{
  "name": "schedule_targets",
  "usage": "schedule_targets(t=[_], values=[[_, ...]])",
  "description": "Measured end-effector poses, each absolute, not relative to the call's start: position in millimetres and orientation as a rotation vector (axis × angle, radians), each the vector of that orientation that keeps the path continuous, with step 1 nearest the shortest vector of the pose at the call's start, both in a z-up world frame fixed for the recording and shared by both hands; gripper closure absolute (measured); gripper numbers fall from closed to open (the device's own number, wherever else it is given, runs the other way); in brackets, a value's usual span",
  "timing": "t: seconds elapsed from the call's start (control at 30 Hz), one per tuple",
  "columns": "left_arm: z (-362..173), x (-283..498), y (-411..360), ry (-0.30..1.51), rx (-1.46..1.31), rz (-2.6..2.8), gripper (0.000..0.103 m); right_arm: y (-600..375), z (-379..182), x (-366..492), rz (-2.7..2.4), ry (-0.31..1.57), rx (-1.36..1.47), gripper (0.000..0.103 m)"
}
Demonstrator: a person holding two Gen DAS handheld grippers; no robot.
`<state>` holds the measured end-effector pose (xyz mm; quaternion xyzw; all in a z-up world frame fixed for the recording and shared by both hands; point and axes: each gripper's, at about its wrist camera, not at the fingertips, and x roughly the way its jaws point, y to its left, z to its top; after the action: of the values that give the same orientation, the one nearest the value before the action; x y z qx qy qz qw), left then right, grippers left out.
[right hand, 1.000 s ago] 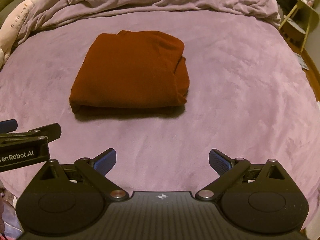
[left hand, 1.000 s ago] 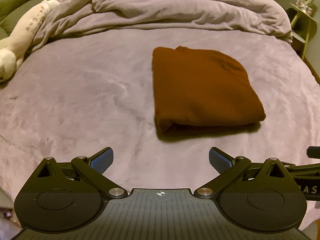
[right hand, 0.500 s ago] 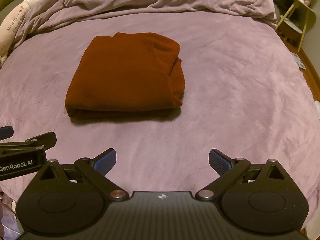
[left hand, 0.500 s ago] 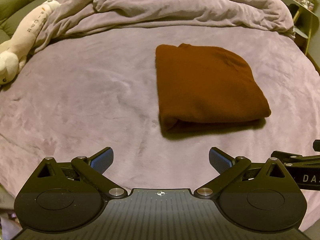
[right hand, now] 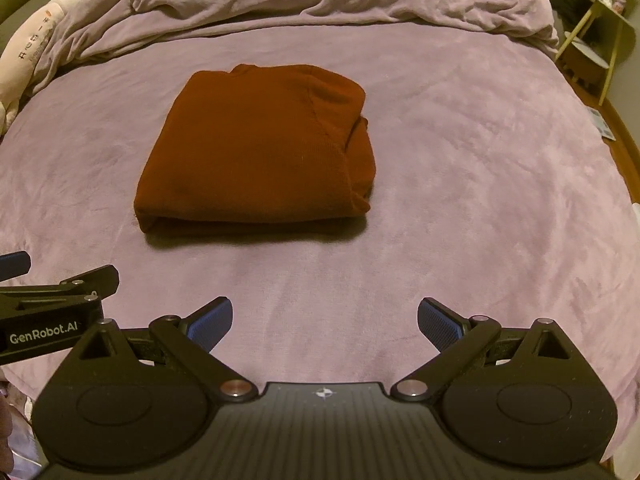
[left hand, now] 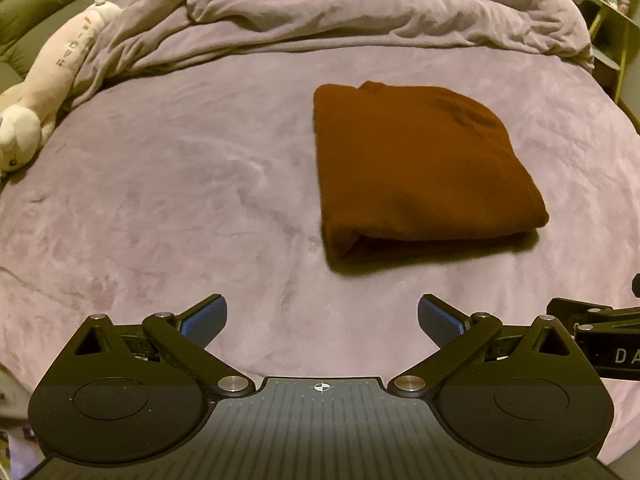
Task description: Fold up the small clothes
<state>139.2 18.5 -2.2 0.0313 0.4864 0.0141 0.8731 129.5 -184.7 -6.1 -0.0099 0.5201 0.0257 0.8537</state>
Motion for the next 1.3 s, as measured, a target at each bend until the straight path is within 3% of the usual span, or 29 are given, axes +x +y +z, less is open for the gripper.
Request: schedule_targets(t=[1.3], values=[[-11.3,143.1,17.2,1.038,0.025,0.020,0.000,-187.0,-10.1,134.0,0.045,1.097,-0.020,0.004]])
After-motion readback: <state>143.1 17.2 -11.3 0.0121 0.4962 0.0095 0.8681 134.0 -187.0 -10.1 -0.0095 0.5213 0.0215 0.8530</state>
